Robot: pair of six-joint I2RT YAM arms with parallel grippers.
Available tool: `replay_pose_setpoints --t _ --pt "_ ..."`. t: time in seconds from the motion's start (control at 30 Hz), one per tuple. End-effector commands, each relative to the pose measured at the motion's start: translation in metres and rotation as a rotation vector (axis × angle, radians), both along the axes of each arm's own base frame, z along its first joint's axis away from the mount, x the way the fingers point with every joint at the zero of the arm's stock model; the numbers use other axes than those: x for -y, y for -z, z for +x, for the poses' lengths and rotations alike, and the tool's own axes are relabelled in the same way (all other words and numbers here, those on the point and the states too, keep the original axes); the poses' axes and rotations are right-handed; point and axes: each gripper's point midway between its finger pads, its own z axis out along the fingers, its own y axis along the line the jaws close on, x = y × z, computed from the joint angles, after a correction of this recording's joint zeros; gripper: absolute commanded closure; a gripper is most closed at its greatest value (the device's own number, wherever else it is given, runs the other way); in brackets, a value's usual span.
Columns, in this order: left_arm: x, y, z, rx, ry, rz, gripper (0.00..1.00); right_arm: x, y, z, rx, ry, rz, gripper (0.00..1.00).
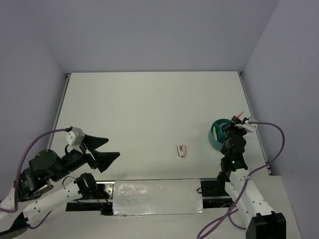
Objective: Sort the stationery into containers
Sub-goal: Place the pen in the storage box.
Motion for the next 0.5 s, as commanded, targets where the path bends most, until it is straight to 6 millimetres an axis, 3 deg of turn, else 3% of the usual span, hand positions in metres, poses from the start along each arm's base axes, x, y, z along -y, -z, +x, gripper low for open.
replay_pose_setpoints --t 0.0,0.03,0.13,0.47 --pt "-0.001 -0.019 -0.004 0.064 0.023 -0.054 0.01 -0.002 -0.005 0.002 0.039 -0.015 0.032 0.75" --pt "-0.001 -0.019 -0.004 0.065 0.021 -0.055 0.01 -0.002 -0.006 0.0 0.046 -0.014 0.035 0.62" --pt "-0.003 -0.022 -0.005 0.073 0.021 -0.065 0.01 0.001 -0.009 -0.004 0.058 0.005 0.052 0.5" --pt "-0.002 -0.021 -0.005 0.076 0.025 -0.063 0.01 -0.012 -0.043 -0.007 0.104 -0.077 0.066 0.3"
